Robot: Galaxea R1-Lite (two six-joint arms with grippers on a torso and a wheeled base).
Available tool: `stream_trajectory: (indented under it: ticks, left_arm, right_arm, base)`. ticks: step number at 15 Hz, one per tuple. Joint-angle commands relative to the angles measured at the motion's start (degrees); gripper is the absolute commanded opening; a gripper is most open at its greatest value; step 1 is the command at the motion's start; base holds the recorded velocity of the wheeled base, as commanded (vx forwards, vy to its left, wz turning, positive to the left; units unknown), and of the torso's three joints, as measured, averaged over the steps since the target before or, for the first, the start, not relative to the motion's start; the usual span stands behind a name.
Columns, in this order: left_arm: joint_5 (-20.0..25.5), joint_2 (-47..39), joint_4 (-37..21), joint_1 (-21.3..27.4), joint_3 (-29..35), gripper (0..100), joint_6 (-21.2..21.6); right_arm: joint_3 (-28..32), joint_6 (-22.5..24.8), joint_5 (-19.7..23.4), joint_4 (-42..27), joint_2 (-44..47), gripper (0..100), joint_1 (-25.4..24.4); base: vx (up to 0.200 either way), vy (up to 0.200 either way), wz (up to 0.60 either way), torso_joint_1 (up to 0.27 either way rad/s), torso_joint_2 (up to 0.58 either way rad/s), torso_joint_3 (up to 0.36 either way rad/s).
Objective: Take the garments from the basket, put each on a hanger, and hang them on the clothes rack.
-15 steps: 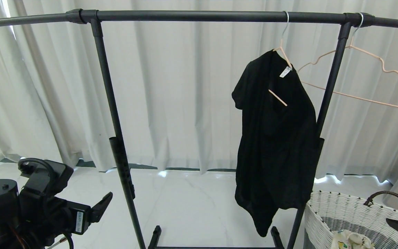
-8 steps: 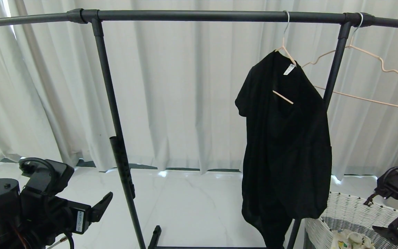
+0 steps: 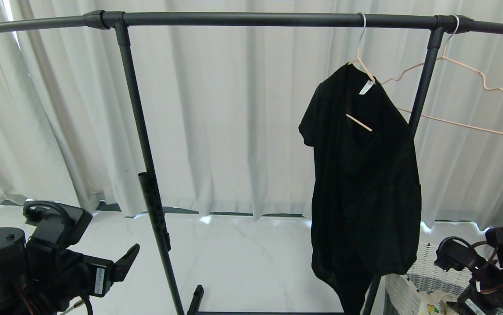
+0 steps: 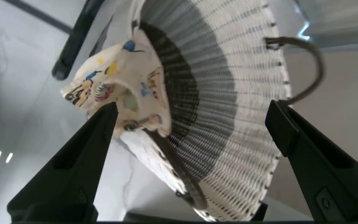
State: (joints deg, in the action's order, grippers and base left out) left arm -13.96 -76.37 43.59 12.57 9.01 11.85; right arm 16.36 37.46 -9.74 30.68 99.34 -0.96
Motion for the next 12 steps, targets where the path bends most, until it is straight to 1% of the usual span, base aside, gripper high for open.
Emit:
stream_trajectory:
  ticks: [1,3,7,8,9,11,12]
  left_arm:
    - [-0.28,0.08,0.00,0.00,-0.13,100,-0.07]
    - [-0.28,0.00,0.00,0.00,-0.13,100,-0.07]
    - [-0.28,0.00,0.00,0.09,-0.22,100,-0.07]
    - [-0.28,0.00,0.00,0.09,-0.31,100,-0.07]
    - [-0.28,0.00,0.00,0.09,-0.40,100,-0.07]
    - [-0.28,0.00,0.00,0.09,-0.40,100,-0.07]
    - [-0.28,-0.09,0.00,0.09,-0.40,100,-0.07]
  right_arm:
    - [-0.01,0.07,-0.46,2.89,6.74,100,0.08]
    - [-0.10,-0.02,-3.00,7.20,9.99,100,0.08]
    - [-0.28,0.07,-3.18,15.99,15.27,100,0.79]
    - [-0.36,0.07,-3.18,17.30,15.71,100,0.79]
    - [-0.36,0.24,-3.18,17.48,15.80,0,0.79]
    - [-0.54,0.24,-3.44,17.83,15.18,0,0.61]
    - [-0.63,0.33,-4.06,17.92,13.42,0,0.52]
  base:
    - [0.000,0.000,0.00,0.000,0.00,0.000]
    - [0.000,0.000,0.00,0.000,0.00,0.000]
    - [0.000,0.000,0.00,0.000,0.00,0.000]
    - [0.000,0.000,0.00,0.000,0.00,0.000]
    - [0.000,0.000,0.00,0.000,0.00,0.000]
    - [0.000,0.000,0.00,0.000,0.00,0.000]
    - [0.000,0.000,0.00,0.000,0.00,0.000]
